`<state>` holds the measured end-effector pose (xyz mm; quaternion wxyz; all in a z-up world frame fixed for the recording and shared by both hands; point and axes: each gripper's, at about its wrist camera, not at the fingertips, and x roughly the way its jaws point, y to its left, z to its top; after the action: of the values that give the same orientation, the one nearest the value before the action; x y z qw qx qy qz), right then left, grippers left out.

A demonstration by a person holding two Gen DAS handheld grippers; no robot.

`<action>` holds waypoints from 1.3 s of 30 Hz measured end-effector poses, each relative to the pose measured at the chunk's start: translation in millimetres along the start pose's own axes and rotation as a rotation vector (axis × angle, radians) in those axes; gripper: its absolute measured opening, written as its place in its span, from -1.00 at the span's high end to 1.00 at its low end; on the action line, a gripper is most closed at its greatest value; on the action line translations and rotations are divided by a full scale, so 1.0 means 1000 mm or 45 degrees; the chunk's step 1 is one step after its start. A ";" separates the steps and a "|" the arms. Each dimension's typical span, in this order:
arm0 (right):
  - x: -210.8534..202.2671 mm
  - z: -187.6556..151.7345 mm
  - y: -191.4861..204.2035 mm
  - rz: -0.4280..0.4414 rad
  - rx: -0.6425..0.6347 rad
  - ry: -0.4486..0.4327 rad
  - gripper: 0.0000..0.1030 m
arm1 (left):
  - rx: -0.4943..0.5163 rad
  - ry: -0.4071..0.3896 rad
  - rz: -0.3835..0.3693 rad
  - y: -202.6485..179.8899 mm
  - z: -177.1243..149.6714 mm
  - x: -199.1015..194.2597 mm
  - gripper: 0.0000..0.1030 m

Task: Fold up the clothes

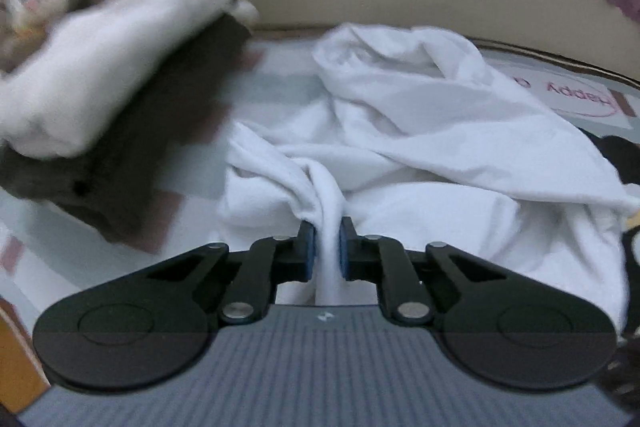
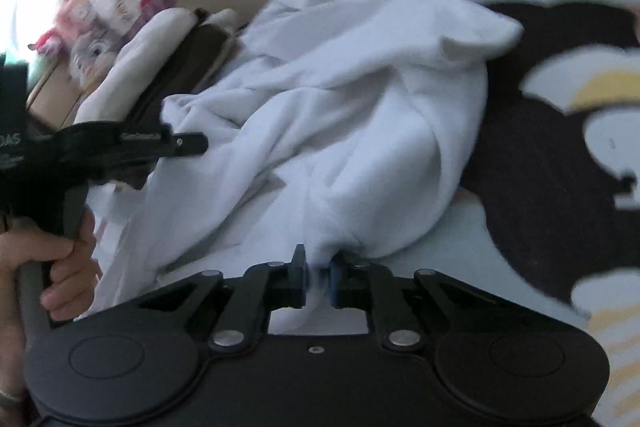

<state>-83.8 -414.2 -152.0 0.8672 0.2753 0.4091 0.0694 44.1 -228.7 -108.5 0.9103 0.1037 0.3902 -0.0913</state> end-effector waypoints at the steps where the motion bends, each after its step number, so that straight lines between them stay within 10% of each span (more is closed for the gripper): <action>1: -0.007 0.003 0.002 -0.004 -0.004 -0.029 0.77 | -0.002 -0.022 0.020 0.002 0.000 -0.004 0.78; 7: -0.071 0.033 0.018 -0.231 -0.201 -0.310 0.82 | -0.016 -0.138 0.107 0.005 0.006 -0.029 0.82; 13: -0.148 0.100 -0.009 -0.529 -0.289 -0.517 0.91 | -0.130 -0.278 -0.113 0.007 0.026 -0.101 0.82; 19: -0.251 0.154 -0.041 -0.960 -0.368 -0.975 0.97 | -0.183 -0.135 -0.475 -0.025 0.011 -0.116 0.81; 23: -0.249 0.179 -0.071 -0.888 -0.357 -0.831 0.82 | -0.023 0.152 -0.559 -0.073 -0.013 -0.072 0.69; 26: -0.225 0.159 -0.093 -0.606 -0.144 -0.667 0.66 | 0.003 0.149 -0.548 -0.065 -0.017 -0.068 0.43; 29: -0.182 0.123 -0.110 -0.413 -0.030 -0.488 0.09 | -0.059 0.085 -0.486 -0.032 -0.008 -0.073 0.06; 34: -0.135 0.101 -0.098 -0.324 0.006 -0.121 0.06 | -0.170 0.110 -0.333 0.013 -0.009 -0.062 -0.06; 39: -0.112 0.077 -0.091 -0.256 0.058 0.047 -0.21 | -0.244 0.233 -0.610 0.014 -0.026 -0.051 -0.08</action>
<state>-108.9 -561.3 -85.8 0.8557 0.2510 0.4520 -0.0222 -5.1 -204.1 -87.2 0.8294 -0.0705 0.4910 -0.2570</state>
